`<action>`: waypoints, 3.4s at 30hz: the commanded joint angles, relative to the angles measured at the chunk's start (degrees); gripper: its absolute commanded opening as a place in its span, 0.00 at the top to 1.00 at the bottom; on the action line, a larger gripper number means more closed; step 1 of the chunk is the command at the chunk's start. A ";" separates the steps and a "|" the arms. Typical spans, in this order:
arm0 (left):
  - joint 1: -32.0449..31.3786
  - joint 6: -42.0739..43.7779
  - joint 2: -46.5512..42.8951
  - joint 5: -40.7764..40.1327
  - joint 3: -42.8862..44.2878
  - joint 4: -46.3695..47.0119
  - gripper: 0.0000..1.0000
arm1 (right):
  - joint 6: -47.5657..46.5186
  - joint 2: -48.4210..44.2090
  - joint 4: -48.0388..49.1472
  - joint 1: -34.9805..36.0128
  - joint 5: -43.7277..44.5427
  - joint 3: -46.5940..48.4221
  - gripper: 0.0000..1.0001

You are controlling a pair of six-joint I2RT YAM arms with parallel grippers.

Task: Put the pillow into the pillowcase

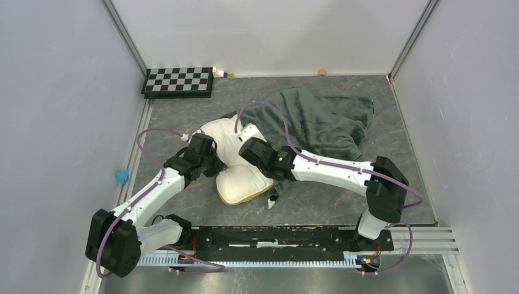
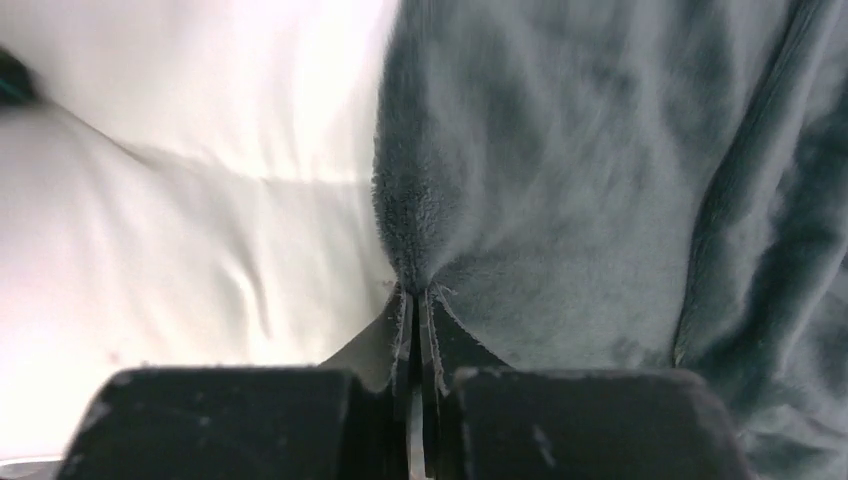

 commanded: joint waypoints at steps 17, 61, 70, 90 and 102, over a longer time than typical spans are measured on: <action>-1.99 -4.15 1.04 1.35 0.62 7.27 0.82 | -1.02 -7.08 6.36 3.92 -5.50 3.88 0.30; 6.90 2.33 25.03 10.91 16.28 17.24 0.98 | -9.08 27.14 13.24 -10.56 -11.54 46.40 0.99; 5.53 -2.19 21.33 9.86 19.37 18.72 0.98 | -2.41 12.62 19.22 -7.72 -14.41 25.79 1.00; 7.13 1.85 25.09 11.63 20.91 14.42 0.98 | -14.25 2.09 16.70 -4.82 -10.45 2.17 0.02; 6.17 3.12 27.01 13.35 23.74 12.23 0.98 | -15.25 15.63 23.75 -5.98 -10.96 0.79 0.14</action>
